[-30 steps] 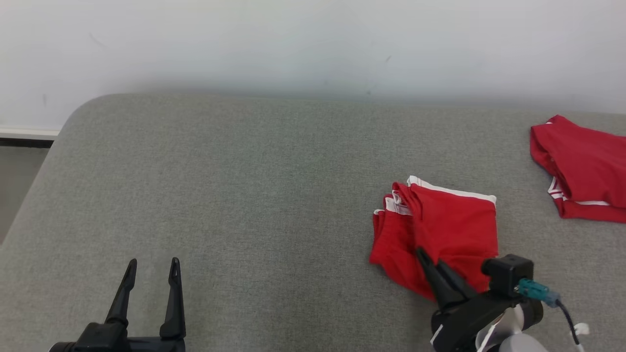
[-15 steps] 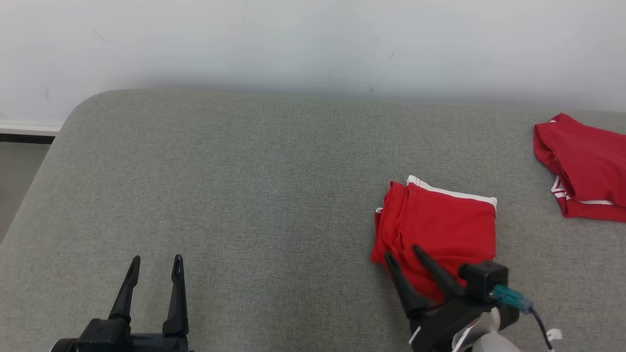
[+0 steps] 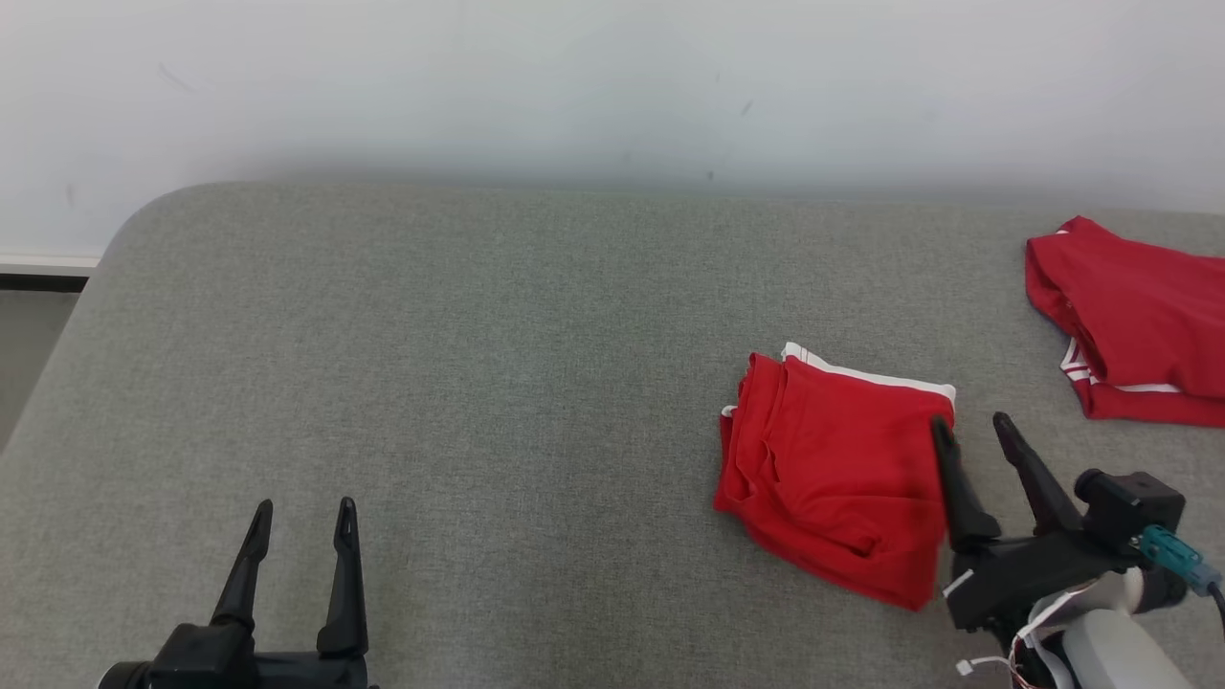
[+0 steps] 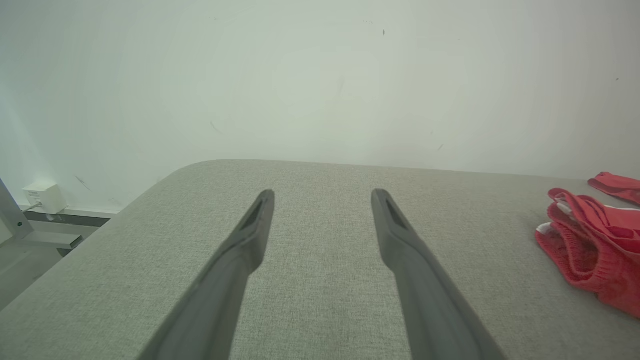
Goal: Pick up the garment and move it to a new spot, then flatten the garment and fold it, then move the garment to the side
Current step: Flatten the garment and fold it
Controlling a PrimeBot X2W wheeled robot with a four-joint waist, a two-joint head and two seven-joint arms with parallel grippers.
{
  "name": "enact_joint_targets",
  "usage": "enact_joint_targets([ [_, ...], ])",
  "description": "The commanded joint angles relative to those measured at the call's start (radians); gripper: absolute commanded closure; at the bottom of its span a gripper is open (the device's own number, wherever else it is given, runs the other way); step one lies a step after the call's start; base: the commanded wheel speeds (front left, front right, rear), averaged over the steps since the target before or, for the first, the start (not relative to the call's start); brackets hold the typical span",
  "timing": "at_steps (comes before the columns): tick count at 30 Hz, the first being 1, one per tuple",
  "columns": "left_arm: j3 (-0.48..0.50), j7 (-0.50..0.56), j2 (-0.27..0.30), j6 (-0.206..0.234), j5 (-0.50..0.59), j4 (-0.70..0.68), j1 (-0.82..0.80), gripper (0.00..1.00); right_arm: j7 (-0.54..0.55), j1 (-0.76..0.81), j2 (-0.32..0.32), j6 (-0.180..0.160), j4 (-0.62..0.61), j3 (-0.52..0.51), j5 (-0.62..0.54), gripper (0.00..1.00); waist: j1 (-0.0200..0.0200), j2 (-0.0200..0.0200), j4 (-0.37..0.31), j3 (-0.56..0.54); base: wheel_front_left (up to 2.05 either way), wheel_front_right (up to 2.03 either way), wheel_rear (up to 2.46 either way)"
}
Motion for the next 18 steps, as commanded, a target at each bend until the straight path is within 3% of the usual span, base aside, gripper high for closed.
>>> enact_joint_targets([
  [1, -0.002, -0.003, -0.001, 0.003, 0.002, -0.003, -0.005, 0.00, -0.005, 0.005, -0.003, -0.003, 0.013, -0.007, -0.013, 0.67, -0.0001, -0.0001, 0.004, 0.001, 0.00, 0.00, 0.00],
  [2, -0.004, -0.003, -0.001, 0.003, 0.002, -0.003, -0.007, 0.00, -0.004, 0.002, -0.002, -0.003, 0.025, -0.014, -0.023, 1.00, -0.0001, -0.0001, 0.006, 0.002, 0.00, 0.00, 0.00],
  [10, -0.018, -0.003, 0.000, 0.003, 0.002, 0.002, -0.020, 0.00, -0.005, -0.031, 0.028, -0.003, 0.116, -0.026, -0.101, 1.00, -0.0001, -0.0001, 0.034, 0.016, 0.00, 0.00, 0.00],
  [18, -0.027, -0.003, 0.002, 0.003, -0.002, 0.008, -0.032, 0.00, -0.005, -0.045, 0.110, -0.003, 0.201, 0.022, -0.146, 1.00, -0.0001, -0.0001, 0.076, 0.026, 0.00, 0.00, 0.00],
])
